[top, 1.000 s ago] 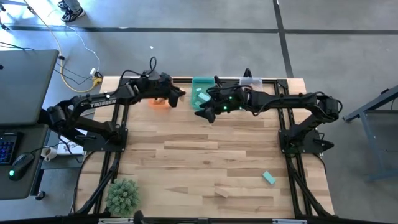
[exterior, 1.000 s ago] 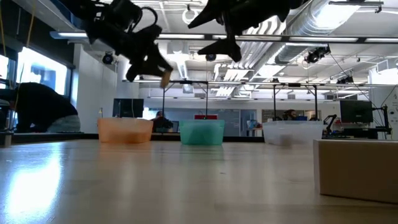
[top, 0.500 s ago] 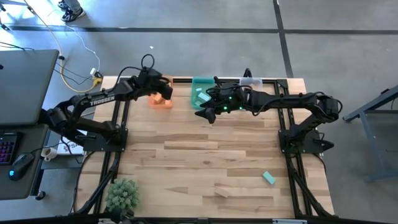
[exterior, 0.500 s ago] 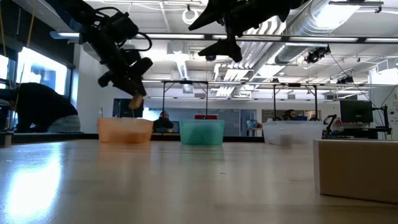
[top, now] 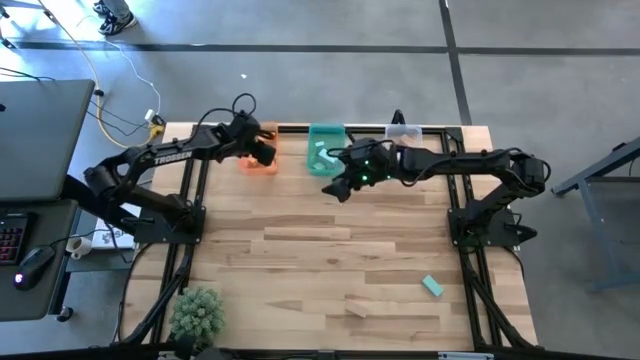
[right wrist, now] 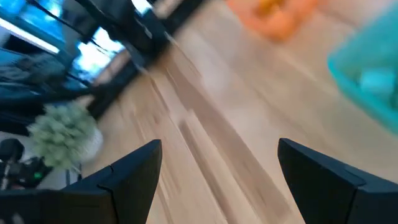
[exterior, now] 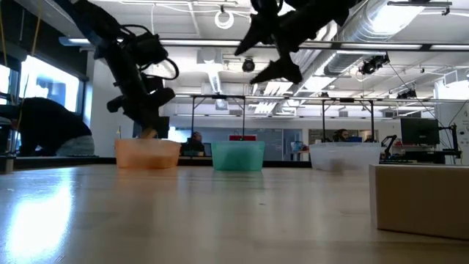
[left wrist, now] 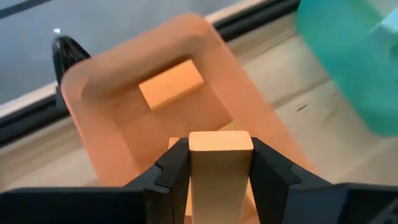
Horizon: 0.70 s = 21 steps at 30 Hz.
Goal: Sort & place blocks by color
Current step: Put the orange block into the orange bin
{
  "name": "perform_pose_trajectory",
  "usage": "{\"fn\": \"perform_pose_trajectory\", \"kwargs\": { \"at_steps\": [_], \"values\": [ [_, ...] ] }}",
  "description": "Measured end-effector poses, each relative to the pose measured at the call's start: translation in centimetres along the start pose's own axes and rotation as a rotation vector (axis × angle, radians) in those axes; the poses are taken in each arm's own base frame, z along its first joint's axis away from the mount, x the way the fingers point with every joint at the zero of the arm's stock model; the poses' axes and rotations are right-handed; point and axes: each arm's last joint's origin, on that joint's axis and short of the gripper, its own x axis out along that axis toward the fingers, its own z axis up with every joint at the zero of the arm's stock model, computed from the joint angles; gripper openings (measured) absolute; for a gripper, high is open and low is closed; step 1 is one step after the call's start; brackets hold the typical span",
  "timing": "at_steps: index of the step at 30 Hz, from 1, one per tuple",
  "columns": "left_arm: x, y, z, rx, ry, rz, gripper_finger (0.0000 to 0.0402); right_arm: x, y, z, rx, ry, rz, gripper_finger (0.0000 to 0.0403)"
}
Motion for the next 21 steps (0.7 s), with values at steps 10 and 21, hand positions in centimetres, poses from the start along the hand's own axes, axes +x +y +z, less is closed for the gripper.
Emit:
{"fn": "perform_pose_trajectory", "kwargs": {
  "at_steps": [10, 21],
  "values": [
    [2.5, -0.2, -0.8, 0.010, 0.092, 0.032, 0.0113, 0.1, 1.3, -3.8, 0.060, 0.226, -0.088, 0.0307],
    [2.5, -0.2, -0.9, 0.012, 0.098, 0.034, 0.0167, -0.8, 3.7, -9.3, 0.112, 0.451, -0.249, 0.0307]
  ]
}}
